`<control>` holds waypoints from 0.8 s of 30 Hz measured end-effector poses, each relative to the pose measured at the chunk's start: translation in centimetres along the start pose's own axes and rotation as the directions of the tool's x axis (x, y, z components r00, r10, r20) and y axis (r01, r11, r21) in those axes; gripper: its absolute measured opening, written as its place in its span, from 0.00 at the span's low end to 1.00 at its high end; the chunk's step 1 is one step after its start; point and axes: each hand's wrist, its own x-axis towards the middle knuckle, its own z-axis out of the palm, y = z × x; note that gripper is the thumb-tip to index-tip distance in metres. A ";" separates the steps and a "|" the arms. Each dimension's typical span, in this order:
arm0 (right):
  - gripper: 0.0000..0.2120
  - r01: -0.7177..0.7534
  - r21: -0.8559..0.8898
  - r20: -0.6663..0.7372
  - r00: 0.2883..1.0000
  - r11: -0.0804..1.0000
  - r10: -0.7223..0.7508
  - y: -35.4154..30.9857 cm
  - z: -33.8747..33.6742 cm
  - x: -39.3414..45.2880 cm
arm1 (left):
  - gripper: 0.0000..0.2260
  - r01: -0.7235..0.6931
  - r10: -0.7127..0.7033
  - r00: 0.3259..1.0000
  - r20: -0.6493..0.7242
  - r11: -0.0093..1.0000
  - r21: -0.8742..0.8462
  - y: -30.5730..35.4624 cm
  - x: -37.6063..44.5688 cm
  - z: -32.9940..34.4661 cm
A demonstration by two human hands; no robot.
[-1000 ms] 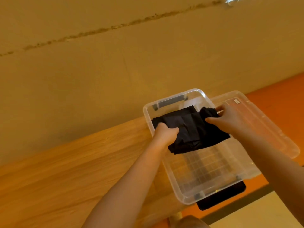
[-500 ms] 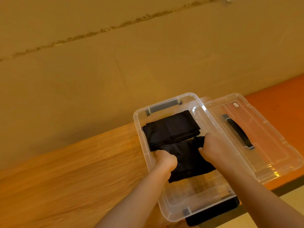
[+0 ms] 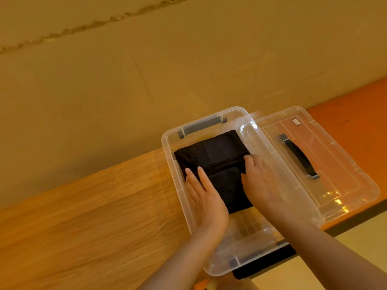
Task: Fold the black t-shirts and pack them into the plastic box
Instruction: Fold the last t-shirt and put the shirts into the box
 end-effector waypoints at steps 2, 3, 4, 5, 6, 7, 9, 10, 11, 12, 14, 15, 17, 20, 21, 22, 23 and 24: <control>0.18 0.055 -0.069 0.016 0.998 0.996 -0.054 -0.4 -0.5 -0.3 | 0.48 -0.110 0.119 0.992 -0.044 0.980 0.163 -0.3 -0.8 0.1; 0.18 0.088 -0.105 0.048 0.995 0.991 -0.083 -0.6 -0.9 -0.6 | 0.45 -0.181 0.198 0.979 -0.048 0.956 0.232 -0.4 -0.8 0.2; 0.17 0.116 -0.145 0.091 0.990 0.983 -0.104 -0.8 -0.8 -0.9 | 0.40 -0.261 0.274 0.962 -0.003 0.918 0.299 -0.5 -0.7 0.2; 0.21 0.125 -0.185 0.159 0.983 0.975 -0.096 -1.0 -0.6 -1.2 | 0.37 -0.329 0.317 0.944 0.093 0.878 0.348 -0.5 -0.5 0.3; 0.30 0.127 -0.208 0.268 0.961 0.970 -0.068 -0.9 -0.2 -1.7 | 0.34 -0.377 0.322 0.925 0.203 0.849 0.372 -0.5 -0.2 0.3; 0.36 0.128 -0.205 0.368 0.929 0.970 -0.045 -0.5 0.4 -2.1 | 0.33 -0.403 0.299 0.905 0.301 0.830 0.386 -0.6 0.2 0.5; 0.37 0.102 -0.198 0.520 0.854 0.975 0.016 0.2 1.4 -2.4 | 0.32 -0.400 0.234 0.882 0.409 0.829 0.390 -1.1 1.2 1.0; 0.37 0.073 -0.180 0.549 0.835 0.981 0.039 0.6 1.8 -2.4 | 0.32 -0.386 0.203 0.879 0.431 0.833 0.395 -1.5 1.7 1.3; 0.39 0.047 -0.170 0.570 0.819 0.984 0.059 0.9 2.3 -2.3 | 0.33 -0.371 0.177 0.880 0.441 0.836 0.405 -1.8 2.2 1.6; 0.40 0.027 -0.169 0.587 0.805 0.985 0.079 0.9 2.3 -2.1 | 0.33 -0.358 0.156 0.881 0.446 0.836 0.416 -2.0 2.6 1.8; 0.38 0.020 -0.168 0.590 0.803 0.986 0.084 0.9 2.4 -1.8 | 0.34 -0.350 0.131 0.881 0.454 0.826 0.441 -2.0 3.1 2.2; 0.37 0.030 -0.173 0.587 0.806 0.985 0.078 0.8 2.4 -1.7 | 0.35 -0.350 0.122 0.881 0.458 0.820 0.453 -1.9 3.2 2.3; 0.38 0.032 -0.163 0.581 0.811 0.986 0.070 0.6 2.3 -1.8 | 0.38 -0.345 0.109 0.885 0.453 0.806 0.480 -1.9 3.2 2.5; 0.38 0.027 -0.168 0.557 0.828 0.985 0.072 0.5 2.0 -1.9 | 0.42 -0.360 0.126 0.898 0.423 0.762 0.538 -1.9 3.1 2.6; 0.38 0.032 -0.174 0.546 0.835 0.984 0.069 0.5 2.0 -1.9 | 0.42 -0.368 0.141 0.902 0.408 0.747 0.554 -1.9 3.0 2.5; 0.38 0.046 -0.180 0.533 0.844 0.983 0.058 0.5 2.0 -1.9 | 0.41 -0.367 0.151 0.907 0.393 0.740 0.563 -1.9 3.0 2.5; 0.41 0.052 -0.175 0.524 0.850 0.983 0.049 0.6 2.1 -2.0 | 0.40 -0.362 0.155 0.912 0.380 0.740 0.567 -1.9 2.9 2.5; 0.46 0.049 -0.157 0.517 0.855 0.986 0.040 0.6 2.1 -2.1 | 0.40 -0.355 0.155 0.916 0.369 0.742 0.569 -1.9 2.9 2.5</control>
